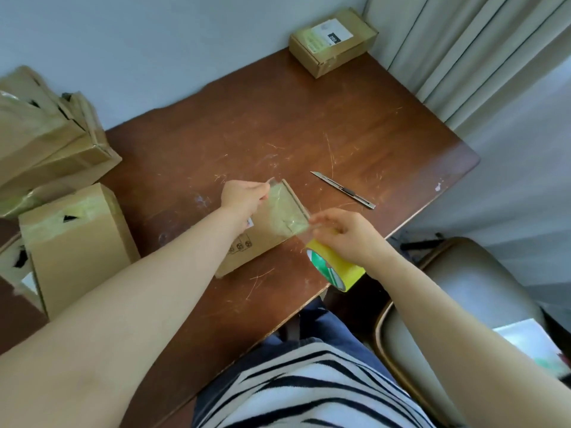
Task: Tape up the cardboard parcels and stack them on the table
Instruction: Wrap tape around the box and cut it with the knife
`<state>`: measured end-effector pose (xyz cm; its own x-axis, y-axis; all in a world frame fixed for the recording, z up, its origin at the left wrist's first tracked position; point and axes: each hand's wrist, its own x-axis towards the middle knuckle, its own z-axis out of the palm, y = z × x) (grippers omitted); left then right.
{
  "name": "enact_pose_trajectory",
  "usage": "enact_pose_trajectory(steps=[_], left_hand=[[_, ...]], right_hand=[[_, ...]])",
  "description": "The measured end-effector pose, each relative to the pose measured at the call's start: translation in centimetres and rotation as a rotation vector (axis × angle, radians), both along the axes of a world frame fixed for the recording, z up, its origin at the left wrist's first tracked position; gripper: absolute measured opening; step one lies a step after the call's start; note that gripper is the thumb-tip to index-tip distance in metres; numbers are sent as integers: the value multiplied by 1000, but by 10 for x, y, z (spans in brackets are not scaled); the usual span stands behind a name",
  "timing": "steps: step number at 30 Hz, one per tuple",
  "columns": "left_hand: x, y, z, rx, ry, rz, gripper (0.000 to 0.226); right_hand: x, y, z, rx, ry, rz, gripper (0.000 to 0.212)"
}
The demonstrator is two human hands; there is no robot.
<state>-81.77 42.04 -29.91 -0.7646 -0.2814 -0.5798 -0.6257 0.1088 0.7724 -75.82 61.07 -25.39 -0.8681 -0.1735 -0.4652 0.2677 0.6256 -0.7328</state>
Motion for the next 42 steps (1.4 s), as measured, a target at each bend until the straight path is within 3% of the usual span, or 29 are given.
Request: enact_pose_trajectory(steps=[2,6,11,15,27,31,33,35,38,42], left_hand=[[-3,-4,-2,-82,77,-53,11],[-11,-9,-6,-228,133,-148,25],[-15,-6,-16,-362,179,-208,12],[-20,-4,-22,-403,141,-191,12],[-26,-2,-38,-502,17,-247,16],[-30,-3,-42,-667,6,-311,16],[-31,-9,-43,-749,9,-337,28],[-32,-13,-41,-769,70,-287,32],[-27,-8,-31,-711,313,-199,33],[-6,8,-30,-606,529,-461,27]], right_hand=[[4,-3,-11,82,47,-38,4],[2,-10,-18,128,77,-66,13],[-6,-22,-20,171,32,-59,21],[-13,-28,-22,222,-8,-22,29],[-20,-29,-36,214,-203,-53,28],[-23,-31,-37,222,-264,-39,24],[-22,-31,-37,219,-287,-33,28],[-20,-29,-39,199,-304,-53,20],[-19,-26,-45,168,-306,-71,27],[-22,-25,-49,136,-312,-92,29]])
